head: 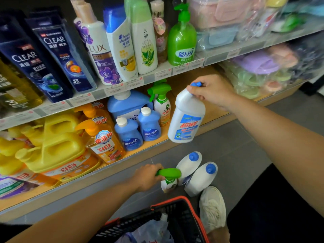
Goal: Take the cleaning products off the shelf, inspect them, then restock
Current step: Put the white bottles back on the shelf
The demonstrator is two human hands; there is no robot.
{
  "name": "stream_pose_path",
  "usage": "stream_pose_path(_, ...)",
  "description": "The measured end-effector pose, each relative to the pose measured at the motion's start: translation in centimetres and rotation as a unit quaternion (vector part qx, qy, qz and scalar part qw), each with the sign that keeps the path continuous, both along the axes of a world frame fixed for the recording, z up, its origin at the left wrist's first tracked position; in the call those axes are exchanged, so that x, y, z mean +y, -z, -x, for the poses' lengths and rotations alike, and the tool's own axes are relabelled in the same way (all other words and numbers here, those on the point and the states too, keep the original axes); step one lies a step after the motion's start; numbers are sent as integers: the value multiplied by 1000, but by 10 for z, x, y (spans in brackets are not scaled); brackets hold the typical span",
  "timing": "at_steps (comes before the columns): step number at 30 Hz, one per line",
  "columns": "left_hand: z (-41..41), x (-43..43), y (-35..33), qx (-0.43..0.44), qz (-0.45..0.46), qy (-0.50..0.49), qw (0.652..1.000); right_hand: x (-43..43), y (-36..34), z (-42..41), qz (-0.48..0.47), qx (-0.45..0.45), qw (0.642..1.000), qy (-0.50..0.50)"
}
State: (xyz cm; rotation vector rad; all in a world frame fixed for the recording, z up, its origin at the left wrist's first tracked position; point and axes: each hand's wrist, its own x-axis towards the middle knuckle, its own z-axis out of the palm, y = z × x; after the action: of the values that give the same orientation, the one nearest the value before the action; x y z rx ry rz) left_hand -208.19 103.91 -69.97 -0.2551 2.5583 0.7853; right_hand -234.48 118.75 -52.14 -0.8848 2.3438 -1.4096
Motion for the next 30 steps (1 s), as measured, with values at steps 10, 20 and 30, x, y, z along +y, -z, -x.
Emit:
stream_pose_path(10,-4,-7,-4,23,26,-18,999,-9,13,28,-82,91,991,53)
stream_pose_path(20,16,-28,-83,197,-35,-90,976,-27,43,29,43,-106,981,155)
stream_pose_path(30,89,-20,-139,345,-122,-186,912,-36,47,39,140,-185,950,208)
